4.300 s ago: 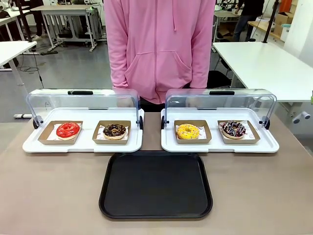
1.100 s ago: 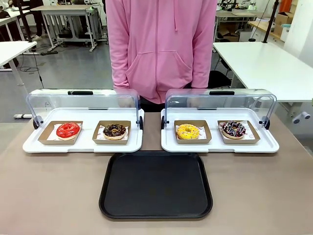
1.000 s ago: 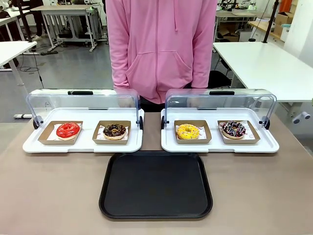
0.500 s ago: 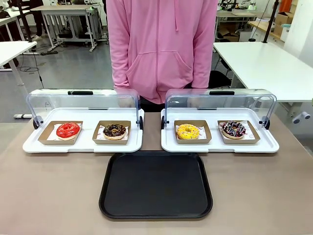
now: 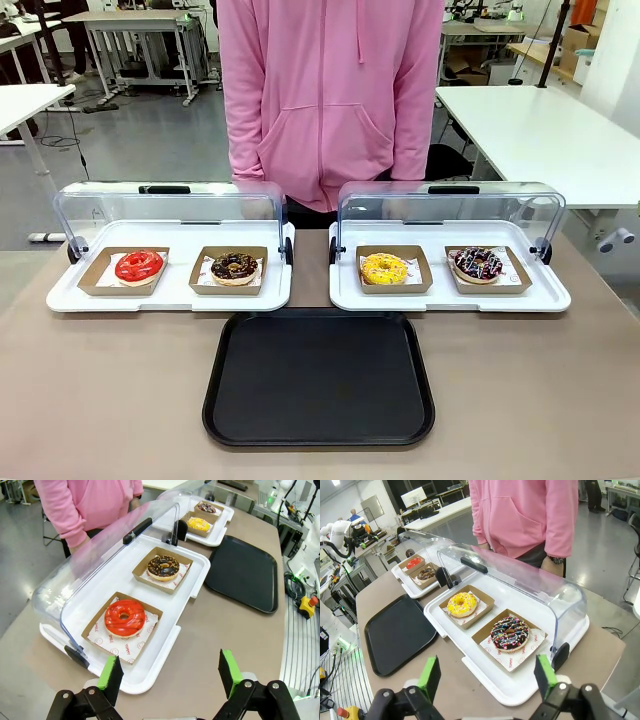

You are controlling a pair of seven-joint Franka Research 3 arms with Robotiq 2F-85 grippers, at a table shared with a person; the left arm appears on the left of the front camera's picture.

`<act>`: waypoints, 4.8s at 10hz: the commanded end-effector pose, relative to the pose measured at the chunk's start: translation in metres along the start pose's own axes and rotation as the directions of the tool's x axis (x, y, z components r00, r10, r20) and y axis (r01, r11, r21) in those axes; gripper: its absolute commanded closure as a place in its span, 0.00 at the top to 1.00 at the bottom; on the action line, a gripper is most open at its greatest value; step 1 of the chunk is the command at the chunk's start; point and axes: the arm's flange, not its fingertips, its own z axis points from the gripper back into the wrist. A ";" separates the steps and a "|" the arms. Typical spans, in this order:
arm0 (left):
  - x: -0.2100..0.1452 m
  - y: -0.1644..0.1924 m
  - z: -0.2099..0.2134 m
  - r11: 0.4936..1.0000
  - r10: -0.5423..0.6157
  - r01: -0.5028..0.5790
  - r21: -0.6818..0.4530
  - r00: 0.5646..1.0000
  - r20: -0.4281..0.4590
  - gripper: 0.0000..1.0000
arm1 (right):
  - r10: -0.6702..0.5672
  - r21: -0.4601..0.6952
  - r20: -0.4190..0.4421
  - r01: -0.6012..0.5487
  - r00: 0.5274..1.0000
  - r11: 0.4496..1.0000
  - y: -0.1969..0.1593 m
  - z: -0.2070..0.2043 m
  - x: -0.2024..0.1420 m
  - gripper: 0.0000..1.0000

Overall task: Move the fourth donut from the left to the tray.
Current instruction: Pick up the Paper togo box containing the Donut indicated by the person and place it on the Handle tray.

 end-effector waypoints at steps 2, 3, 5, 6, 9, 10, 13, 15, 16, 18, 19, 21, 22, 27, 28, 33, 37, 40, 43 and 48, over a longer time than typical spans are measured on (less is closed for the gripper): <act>0.000 0.000 0.001 1.000 0.003 -0.003 -0.003 1.000 0.002 1.00 | 0.017 0.002 0.023 -0.017 1.000 1.000 -0.001 -0.001 0.001 1.00; 0.000 0.000 0.001 1.000 0.003 -0.003 -0.003 1.000 0.002 1.00 | 0.017 0.002 0.023 -0.017 1.000 1.000 -0.001 -0.001 0.001 1.00; 0.000 0.000 0.001 1.000 0.003 -0.003 -0.003 1.000 0.002 1.00 | 0.017 0.002 0.023 -0.017 1.000 1.000 -0.001 -0.001 0.001 1.00; 0.000 0.000 0.001 1.000 0.003 -0.003 -0.003 1.000 0.002 1.00 | 0.017 0.002 0.023 -0.017 1.000 1.000 -0.001 -0.001 0.001 1.00; 0.000 0.000 0.001 1.000 0.003 -0.003 -0.003 1.000 0.002 1.00 | 0.017 0.002 0.023 -0.017 1.000 1.000 -0.001 -0.001 0.001 1.00; 0.000 0.000 0.001 1.000 0.003 -0.003 -0.003 1.000 0.002 1.00 | 0.017 0.002 0.023 -0.017 1.000 1.000 -0.001 -0.001 0.001 1.00; 0.000 0.000 0.001 1.000 0.003 -0.003 -0.003 1.000 0.002 1.00 | 0.017 0.002 0.023 -0.017 1.000 1.000 -0.001 -0.001 0.001 1.00; 0.000 0.000 0.001 1.000 0.003 -0.003 -0.003 1.000 0.002 1.00 | 0.017 0.002 0.023 -0.017 1.000 1.000 -0.001 -0.001 0.001 1.00; 0.000 0.000 0.001 1.000 0.003 -0.003 -0.003 1.000 0.002 1.00 | 0.017 0.002 0.023 -0.017 1.000 1.000 -0.001 -0.001 0.001 1.00; 0.000 0.000 0.001 1.000 0.003 -0.003 -0.003 1.000 0.002 1.00 | 0.017 0.002 0.023 -0.017 1.000 1.000 -0.001 -0.001 0.001 1.00; 0.000 0.000 0.001 1.000 0.003 -0.003 -0.003 1.000 0.002 1.00 | 0.017 0.002 0.023 -0.017 1.000 1.000 -0.001 -0.001 0.001 1.00; 0.000 0.000 0.001 1.000 0.003 -0.003 -0.003 1.000 0.002 1.00 | 0.017 0.002 0.023 -0.017 1.000 1.000 -0.001 -0.001 0.001 1.00; 0.000 0.000 0.001 1.000 0.003 -0.003 -0.003 1.000 0.002 1.00 | 0.017 0.002 0.023 -0.017 1.000 1.000 -0.001 -0.001 0.001 1.00; 0.000 0.000 0.001 1.000 0.003 -0.003 -0.003 1.000 0.002 1.00 | 0.017 0.002 0.023 -0.017 1.000 1.000 -0.001 -0.001 0.001 1.00; 0.000 0.000 0.001 1.000 0.003 -0.003 -0.003 1.000 0.002 1.00 | 0.017 0.002 0.023 -0.017 1.000 1.000 -0.001 -0.001 0.001 1.00; 0.000 0.000 0.001 1.000 0.003 -0.003 -0.003 1.000 0.002 1.00 | 0.017 0.002 0.023 -0.017 1.000 1.000 -0.001 -0.001 0.001 1.00; 0.000 0.000 0.001 1.000 0.003 -0.003 -0.003 1.000 0.002 1.00 | 0.017 0.002 0.023 -0.017 1.000 1.000 -0.001 -0.001 0.001 1.00; 0.000 0.000 0.001 1.000 0.003 -0.003 -0.003 1.000 0.002 1.00 | 0.017 0.002 0.023 -0.017 1.000 1.000 -0.001 -0.001 0.001 1.00; 0.000 0.000 0.001 1.000 0.003 -0.003 -0.003 1.000 0.002 1.00 | 0.148 0.007 -0.160 -0.149 0.976 0.989 0.011 -0.029 0.016 1.00; 0.000 0.000 0.001 1.000 0.003 -0.003 -0.003 1.000 0.002 1.00 | 0.521 0.109 -0.495 -0.546 0.695 0.831 0.043 -0.121 0.023 1.00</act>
